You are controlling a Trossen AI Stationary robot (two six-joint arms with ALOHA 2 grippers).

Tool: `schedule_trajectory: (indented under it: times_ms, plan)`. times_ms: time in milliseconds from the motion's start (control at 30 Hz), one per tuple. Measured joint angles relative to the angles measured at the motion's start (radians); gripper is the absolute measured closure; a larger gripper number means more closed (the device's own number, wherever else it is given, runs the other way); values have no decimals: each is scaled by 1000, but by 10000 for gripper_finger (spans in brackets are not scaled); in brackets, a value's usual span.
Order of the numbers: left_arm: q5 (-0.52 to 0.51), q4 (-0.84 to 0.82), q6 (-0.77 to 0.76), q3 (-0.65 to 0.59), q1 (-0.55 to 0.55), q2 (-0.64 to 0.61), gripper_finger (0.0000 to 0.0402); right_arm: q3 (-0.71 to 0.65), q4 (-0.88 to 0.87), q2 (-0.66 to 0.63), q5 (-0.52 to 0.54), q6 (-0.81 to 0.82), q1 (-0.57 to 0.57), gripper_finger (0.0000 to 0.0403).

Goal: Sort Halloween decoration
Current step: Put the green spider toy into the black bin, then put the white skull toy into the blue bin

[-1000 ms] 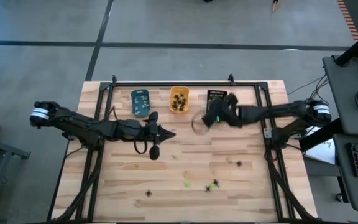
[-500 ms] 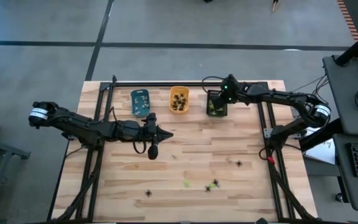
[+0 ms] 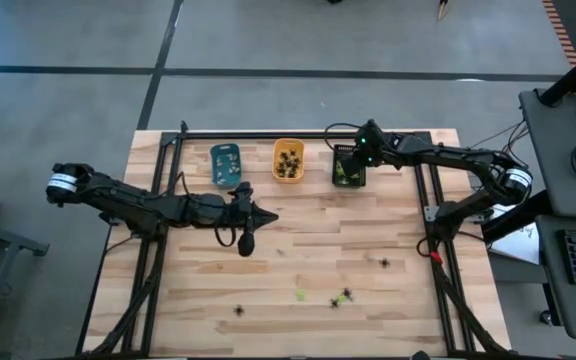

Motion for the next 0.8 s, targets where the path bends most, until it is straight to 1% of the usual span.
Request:
schedule_trajectory:
  times_ms: [167,333,433,600,700,800]
  plan:
    - [0,-85,-22,0,0,0,402,-1,1,-10,-1,-8,18,333]
    - [0,-199,-113,0,-3,0,402,-1,1,-53,0,-9,104,335]
    - [1,-241,-144,-1,-14,1,402,-1,2,-86,0,-14,190,337]
    - [1,-237,-130,-10,-42,21,402,-1,6,-131,11,-28,372,343]
    - [1,-228,-100,-10,-64,56,402,-2,7,-145,56,-26,487,345]
    - [1,-179,-70,-11,-87,108,400,-3,26,-150,99,-15,597,346]
